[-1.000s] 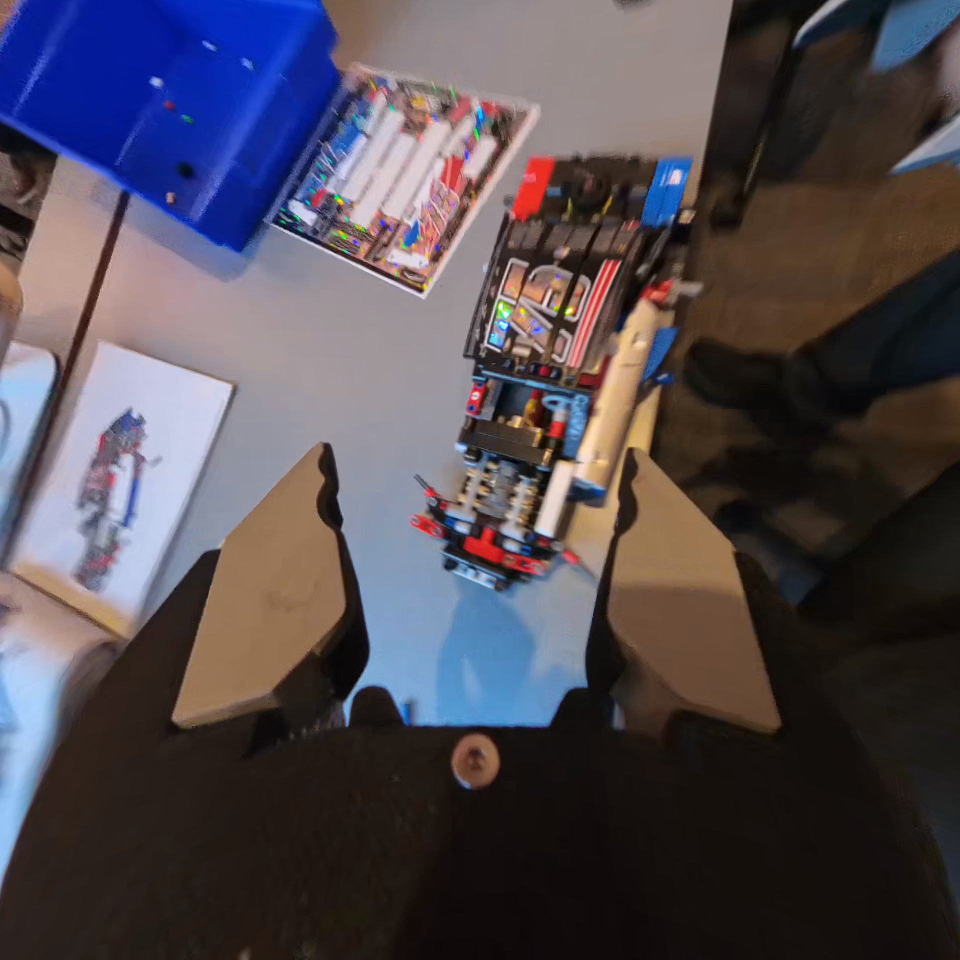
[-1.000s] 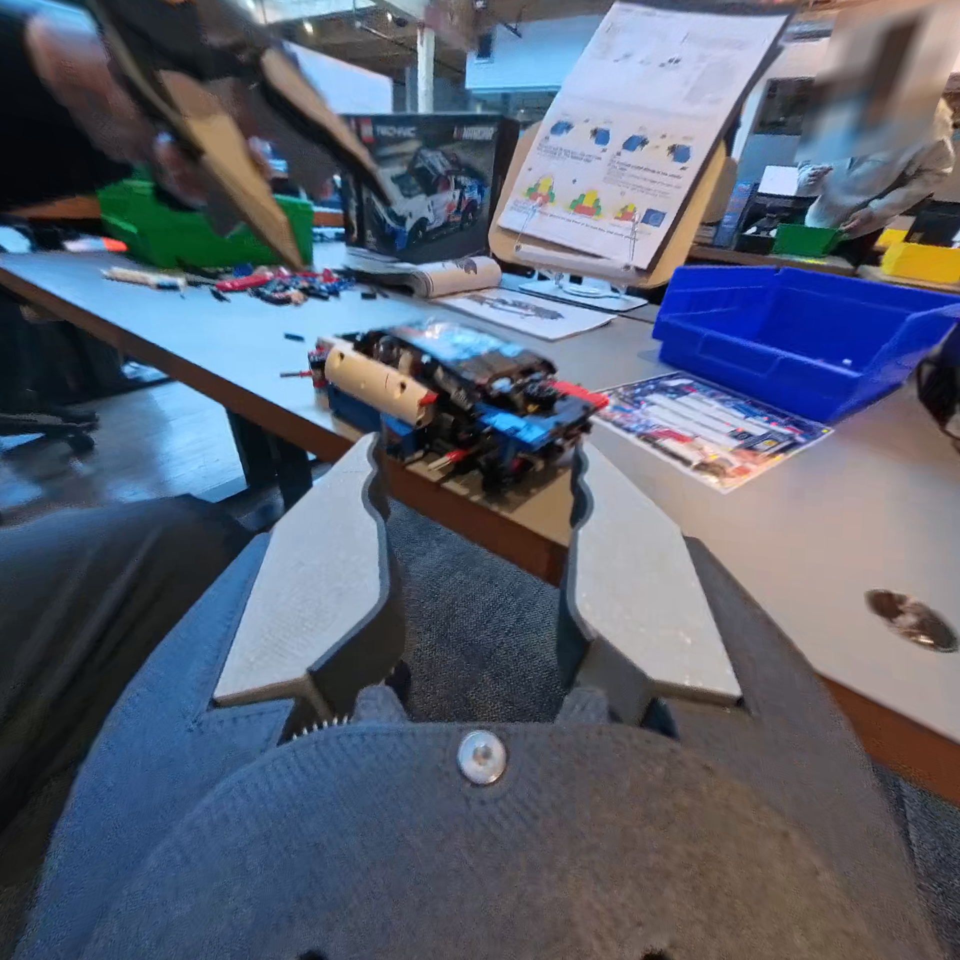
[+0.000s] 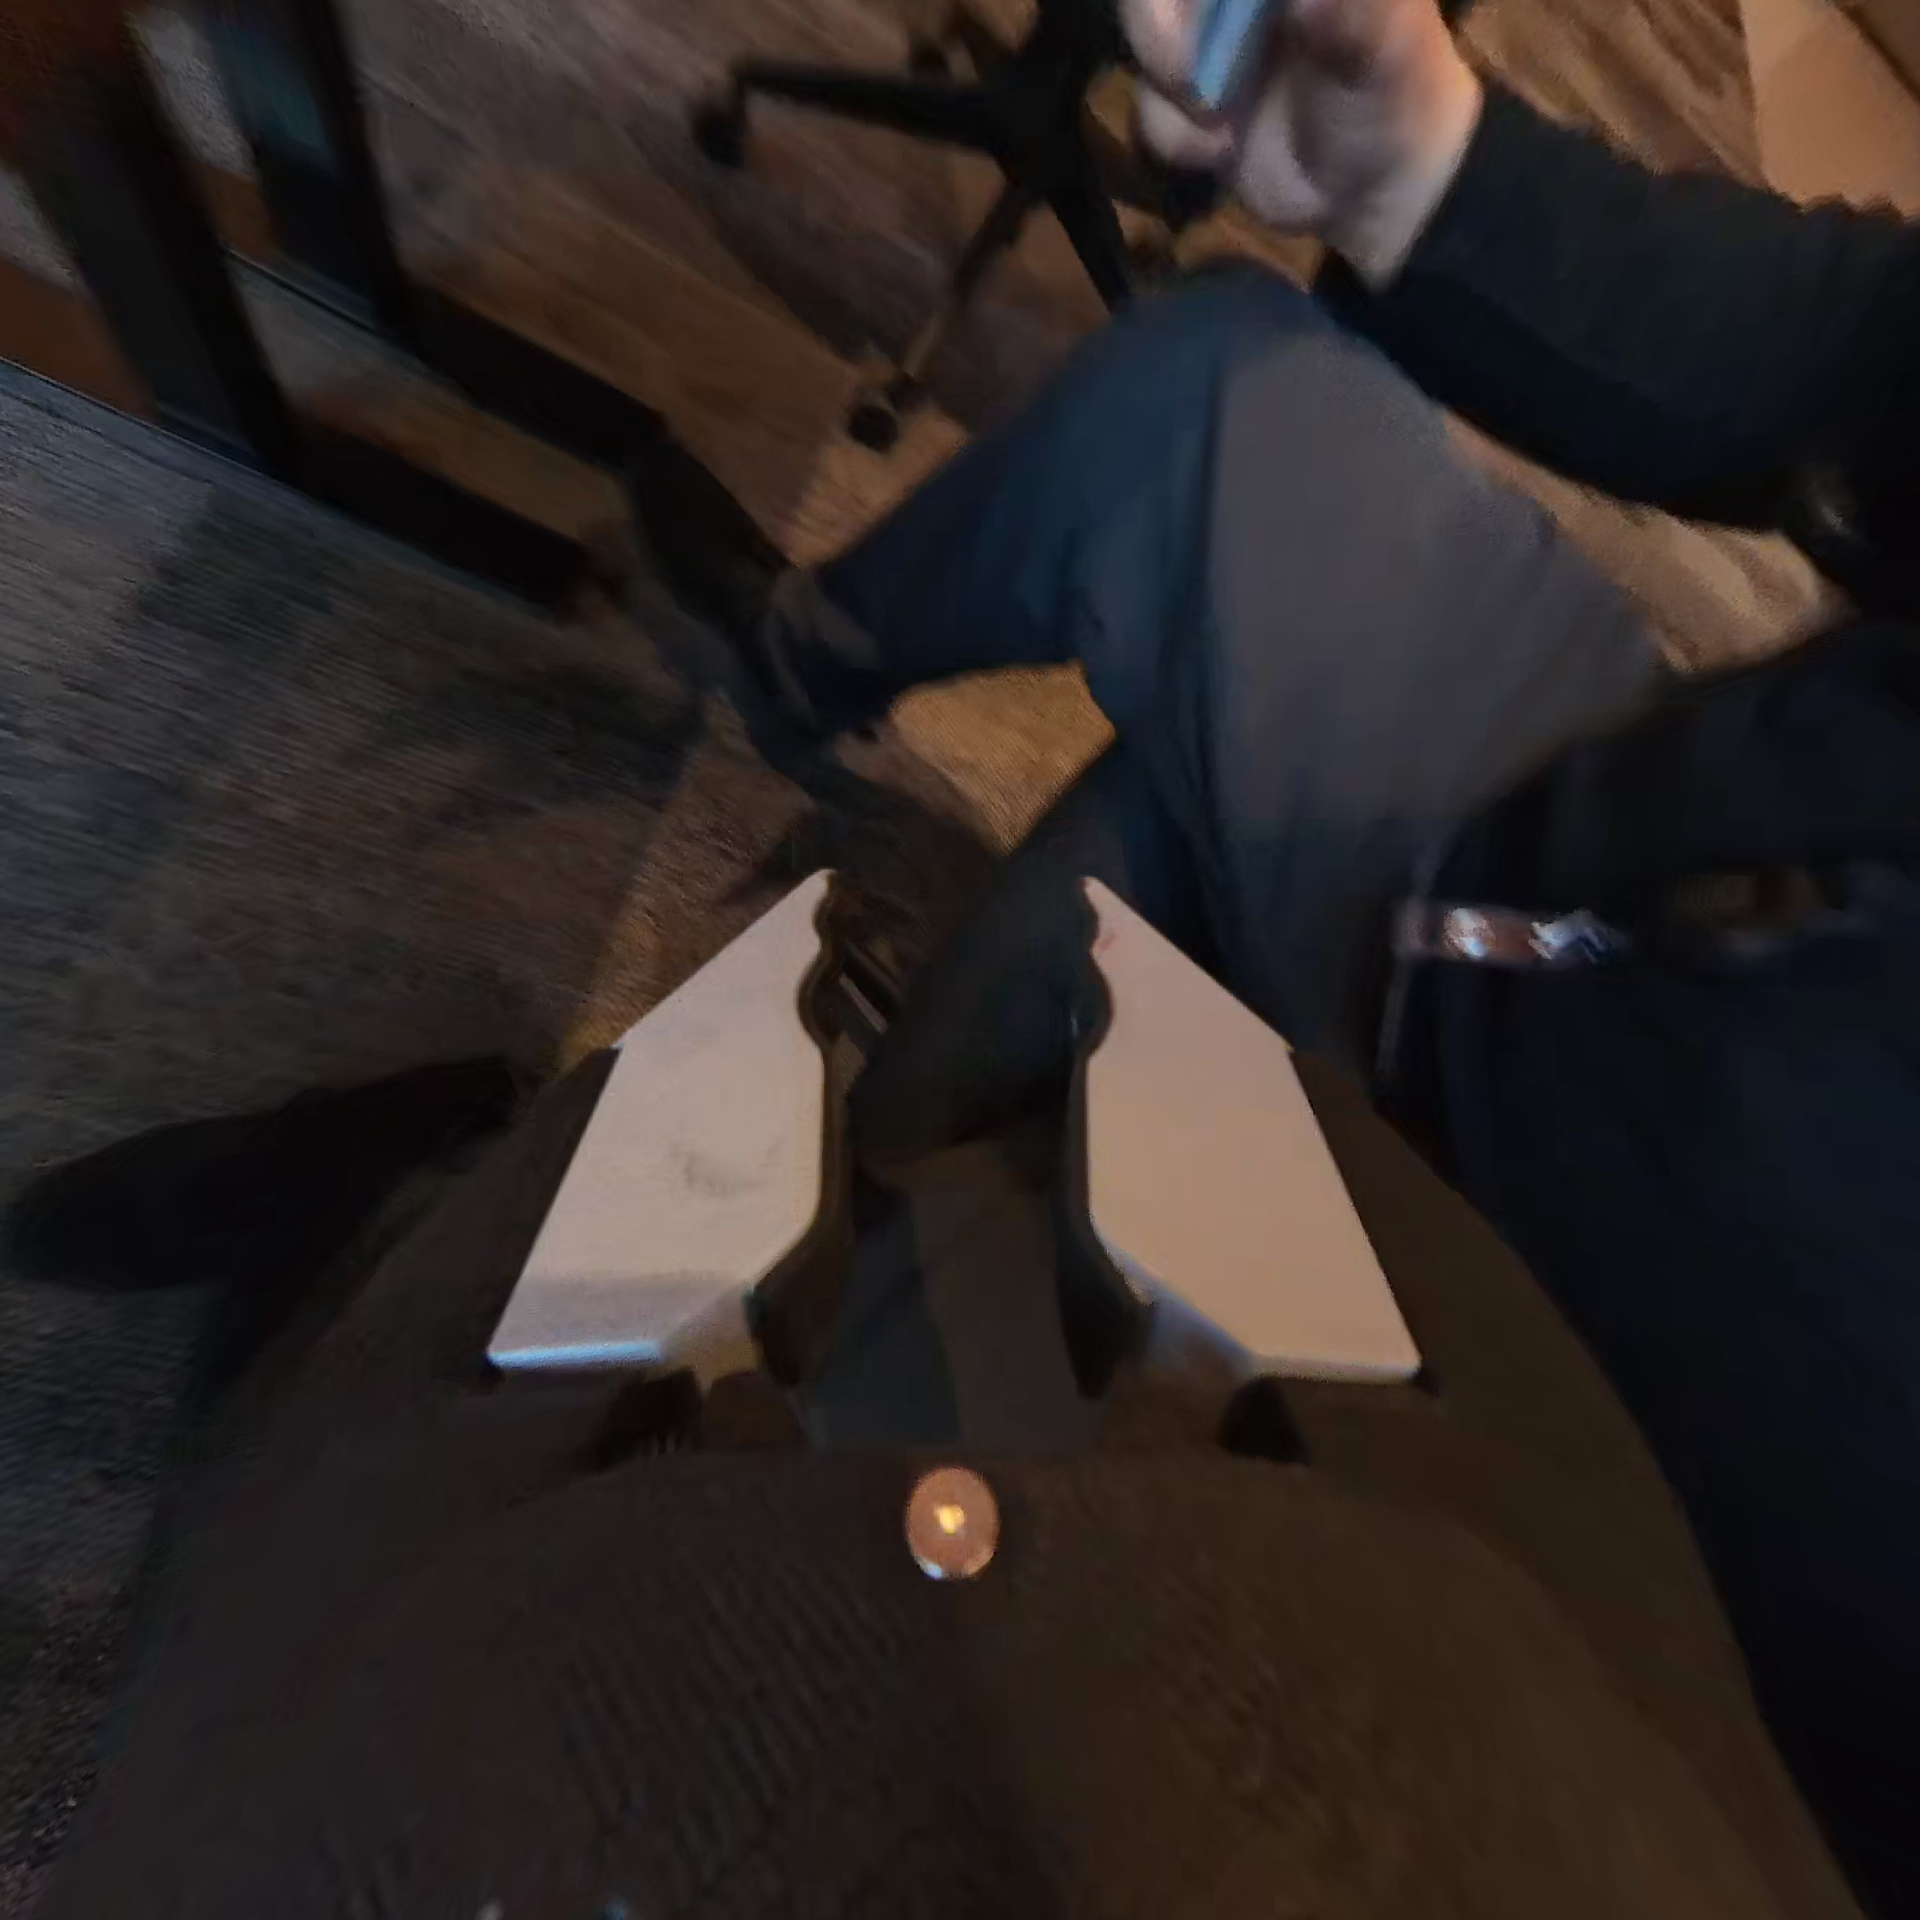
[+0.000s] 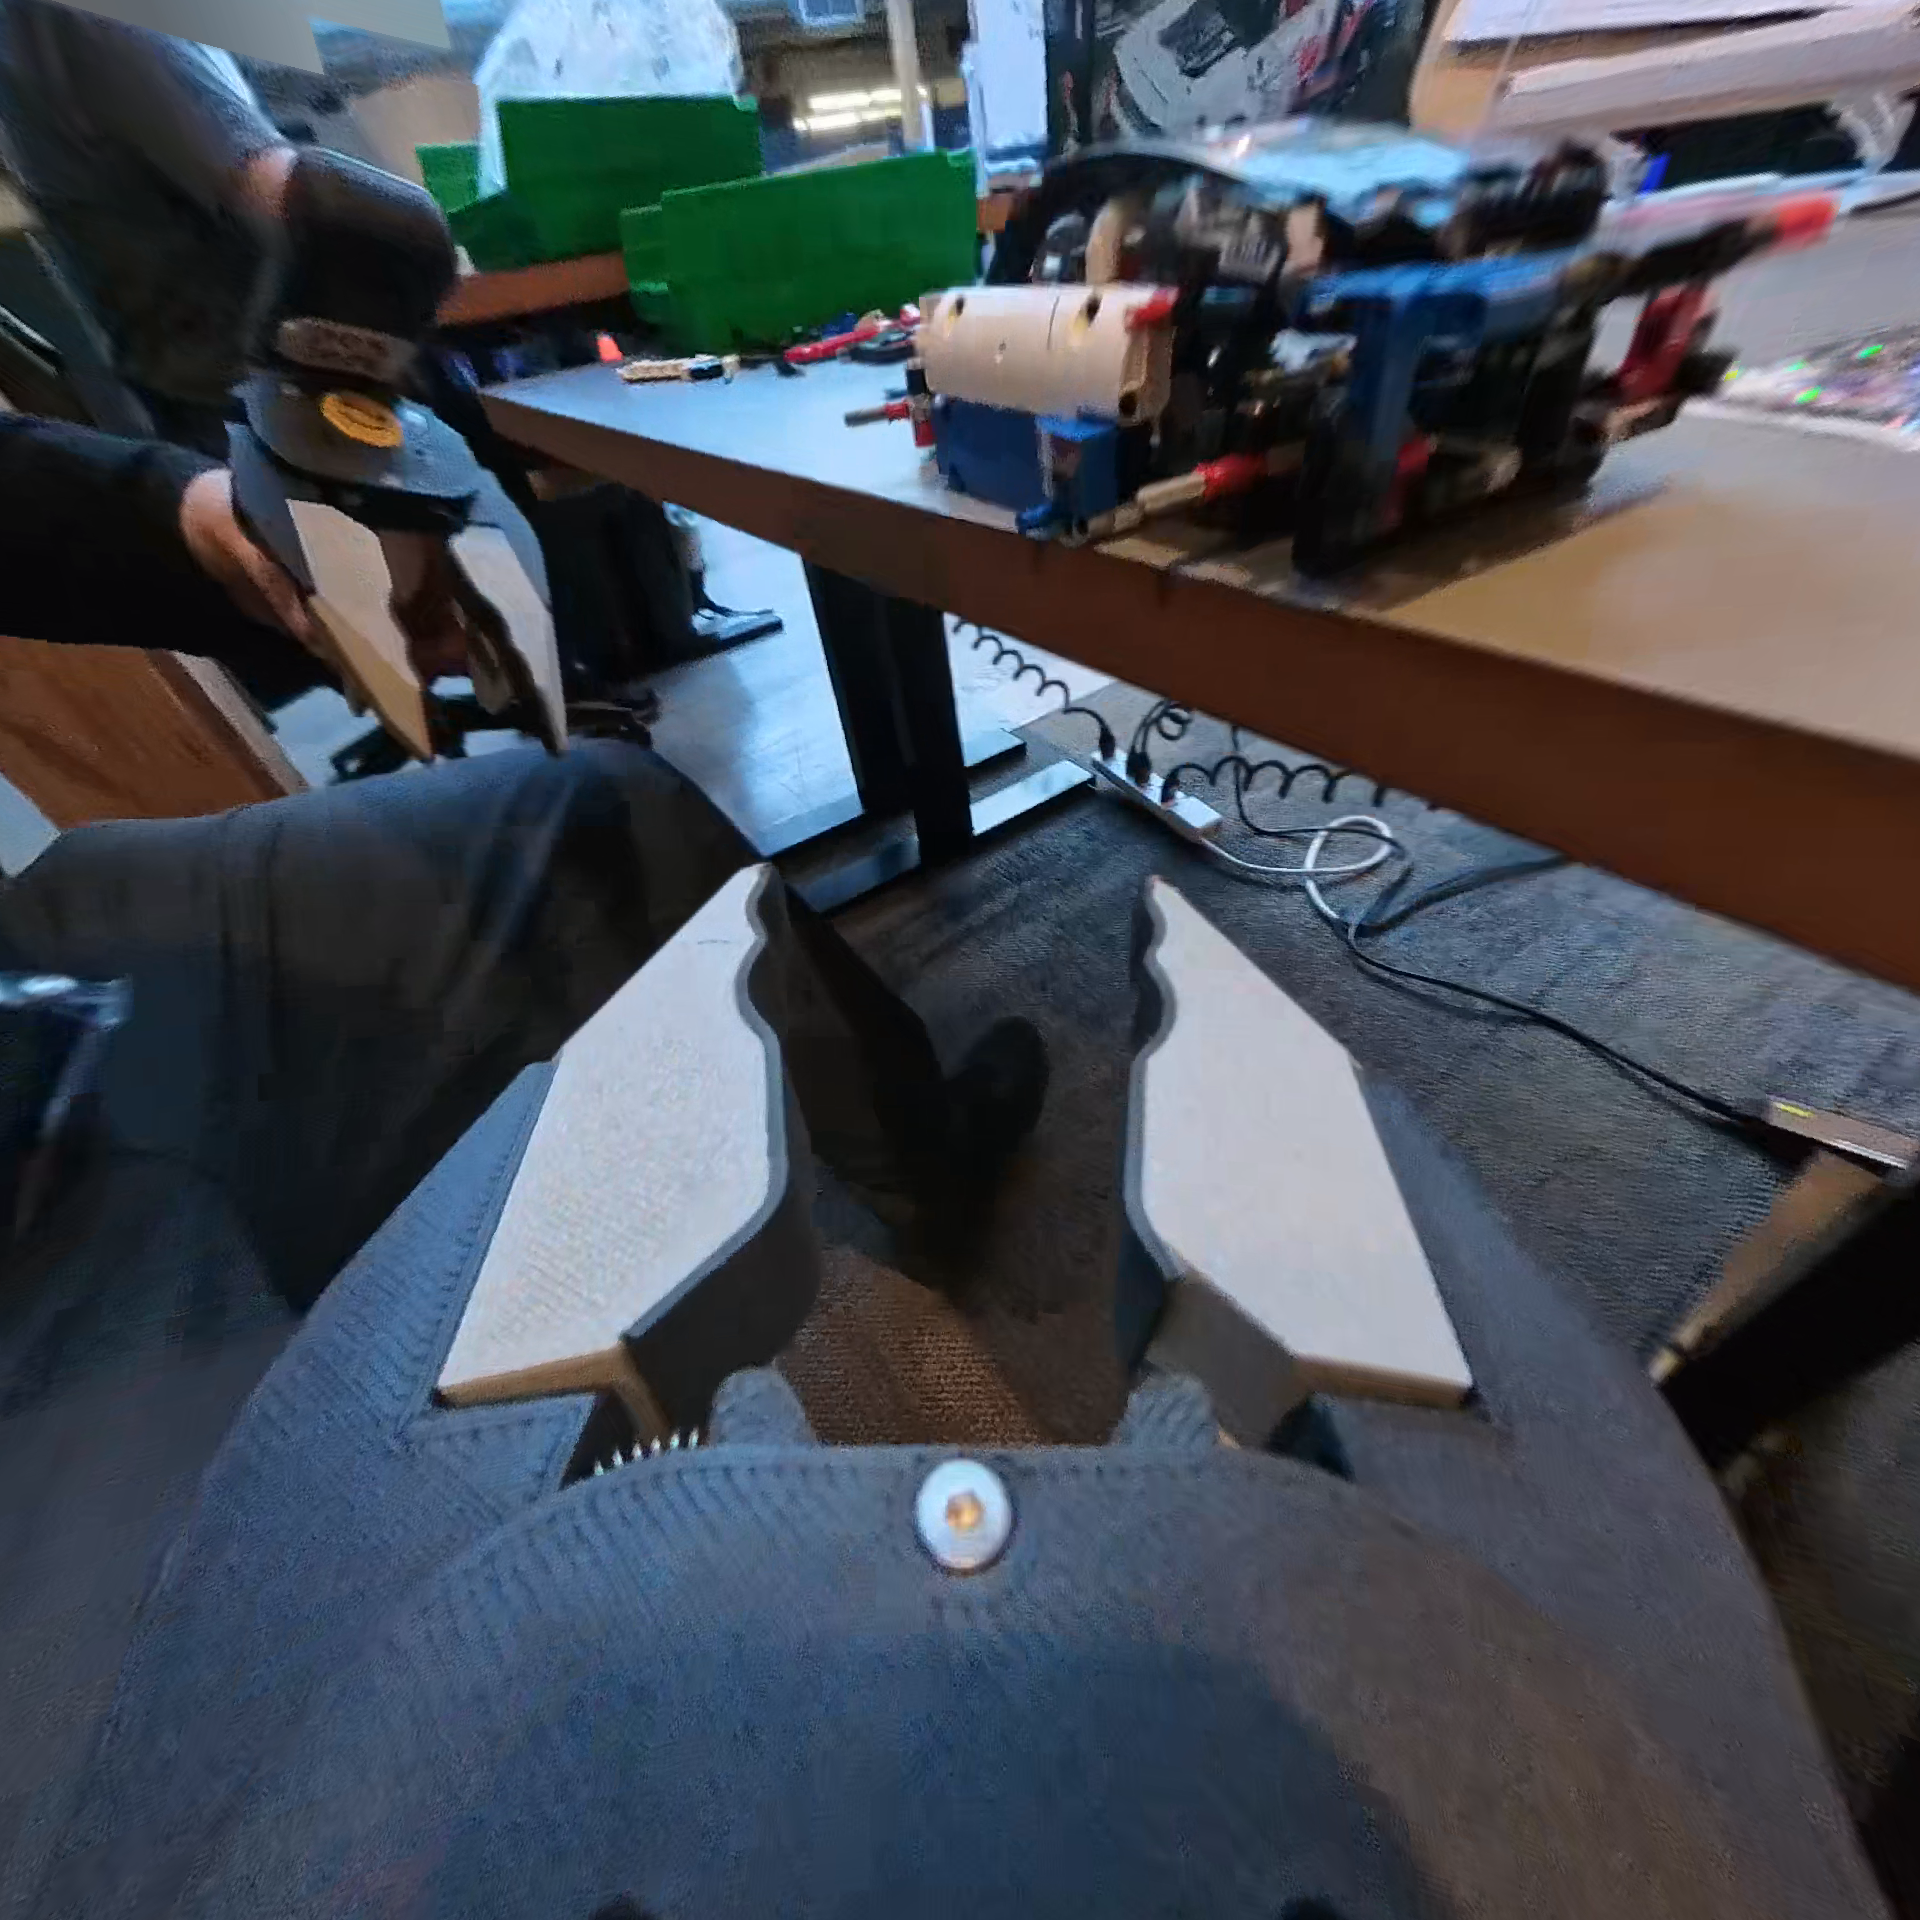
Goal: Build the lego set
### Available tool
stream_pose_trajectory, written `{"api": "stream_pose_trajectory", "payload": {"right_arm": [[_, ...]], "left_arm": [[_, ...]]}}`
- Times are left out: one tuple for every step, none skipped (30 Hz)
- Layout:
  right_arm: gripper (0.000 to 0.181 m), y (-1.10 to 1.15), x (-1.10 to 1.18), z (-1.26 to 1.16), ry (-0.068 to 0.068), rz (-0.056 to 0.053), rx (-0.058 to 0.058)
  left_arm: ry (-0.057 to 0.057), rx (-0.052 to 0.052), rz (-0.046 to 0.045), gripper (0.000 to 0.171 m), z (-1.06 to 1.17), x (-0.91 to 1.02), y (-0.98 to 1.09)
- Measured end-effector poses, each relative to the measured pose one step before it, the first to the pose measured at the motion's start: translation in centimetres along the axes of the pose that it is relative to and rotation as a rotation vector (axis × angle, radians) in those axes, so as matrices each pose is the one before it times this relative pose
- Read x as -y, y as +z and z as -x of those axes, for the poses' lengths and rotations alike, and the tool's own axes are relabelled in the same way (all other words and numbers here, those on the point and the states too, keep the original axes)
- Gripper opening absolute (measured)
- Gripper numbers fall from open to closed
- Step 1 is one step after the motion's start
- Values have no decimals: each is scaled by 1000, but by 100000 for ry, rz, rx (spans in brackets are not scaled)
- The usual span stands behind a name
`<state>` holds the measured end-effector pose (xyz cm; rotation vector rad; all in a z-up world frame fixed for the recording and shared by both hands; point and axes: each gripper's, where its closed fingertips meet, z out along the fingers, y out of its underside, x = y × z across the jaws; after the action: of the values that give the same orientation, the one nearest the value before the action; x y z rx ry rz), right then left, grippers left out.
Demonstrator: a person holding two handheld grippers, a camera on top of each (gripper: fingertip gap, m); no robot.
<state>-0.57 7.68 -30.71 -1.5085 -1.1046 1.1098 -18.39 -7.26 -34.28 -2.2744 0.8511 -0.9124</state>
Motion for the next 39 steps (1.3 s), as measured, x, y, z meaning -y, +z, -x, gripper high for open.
{"api": "stream_pose_trajectory", "payload": {"right_arm": [[60,308,-570,-72,215,-564,1590],[57,100,-78,-162,-1176,-891,727],[57,-68,467,-218,-2269,-1193,347],[58,-210,742,-421,-2879,-362,-365],[60,-279,893,-645,-3065,240,-909],[62,-306,999,-732,-2830,214,-369],[64,-271,924,-760,-2394,1026,183],[66,-208,715,-848,-2204,2451,-118],[68,-145,663,-862,-2240,2466,-425],[68,-82,669,-805,-2105,1886,-427],[67,-54,669,-763,-1561,1293,-505],[67,-13,724,-624,-668,367,49],[68,48,719,-514,291,-197,619],[70,125,472,-511,719,535,493],[75,211,108,-466,457,2245,702],[77,236,-230,-359,-450,4023,1295],[76,236,-400,-437,-1383,4426,544],[75,239,-359,-487,-1237,3302,172],[75,288,-234,-241,405,1903,1488],[76,331,-158,-39,2216,1410,2398],[76,368,-154,-157,2481,1142,1025],[77,373,-128,-165,1379,408,233],[78,354,-96,62,340,123,837],[77,287,-138,144,-775,872,574],[77,265,-151,-3,-2013,1406,-1001],[77,271,-126,17,-2799,1482,-1057],[76,305,-77,159,-2365,1320,-360],[76,343,-46,149,-1611,1081,-403],[76,389,-42,88,-1122,782,-842],[76,429,-63,91,-663,628,-623],[76,449,-92,29,59,814,-761],[74,420,-136,-99,679,1135,-1440],[72,397,-184,-137,857,1449,-1426],[71,355,-209,-29,632,1631,-490],[67,209,25,-21,-339,319,-518],[60,104,159,76,-867,-649,56],[54,70,179,154,-673,-724,648],[44,33,156,204,-768,-465,1015],[44,45,92,62,-417,54,151]], "left_arm": [[1448,-3827,4320,37,-337,-718,646],[1876,-1540,3690,36,-90,-563,551],[1807,1245,2356,36,246,-319,420],[1454,2615,633,35,375,-30,262],[1936,2356,-527,35,300,253,75],[2650,2425,-818,35,324,514,-83],[3327,3487,-1066,38,548,790,-253],[3015,5105,-2359,40,881,1158,-402],[1931,4432,-3741,40,878,1410,-514],[798,3139,-4889,39,773,1538,-549],[213,2380,-4446,40,682,1384,-489],[-382,3172,-2881,40,843,1057,-396],[-844,5561,-872,40,1225,720,-280],[-598,5807,-389,43,1251,644,-198],[-698,4794,-1629,44,1037,906,-174],[-1134,4927,-2294,44,970,1239,-199],[-701,4278,-2306,45,746,1465,-184],[140,1456,-2602,50,159,1535,-98],[456,-297,-1689,55,-233,1270,129],[1572,813,519,58,-134,848,402],[4219,3567,1558,58,128,576,574],[6566,5256,973,61,183,517,648],[6812,5366,462,61,51,481,634],[6235,4486,263,59,-159,413,551],[5987,3983,209,58,-192,352,432],[5457,4516,48,58,6,262,337],[4330,4185,-62,58,145,133,283],[2876,2852,461,59,190,-32,301],[1207,1070,1571,60,143,-261,388],[-533,1089,2450,65,368,-395,427],[-1750,987,2321,66,531,-426,417],[-2530,-696,1917,68,399,-419,364],[-3344,-2397,1741,71,213,-411,348],[-2969,-3497,1647,73,33,-398,334],[-1853,-4169,992,72,-185,-322,311],[-580,-3896,654,72,-277,-286,306],[304,-1490,616,71,-68,-210,317],[1069,186,197,67,22,-113,271],[1364,-108,-480,64,-144,22,216]]}}
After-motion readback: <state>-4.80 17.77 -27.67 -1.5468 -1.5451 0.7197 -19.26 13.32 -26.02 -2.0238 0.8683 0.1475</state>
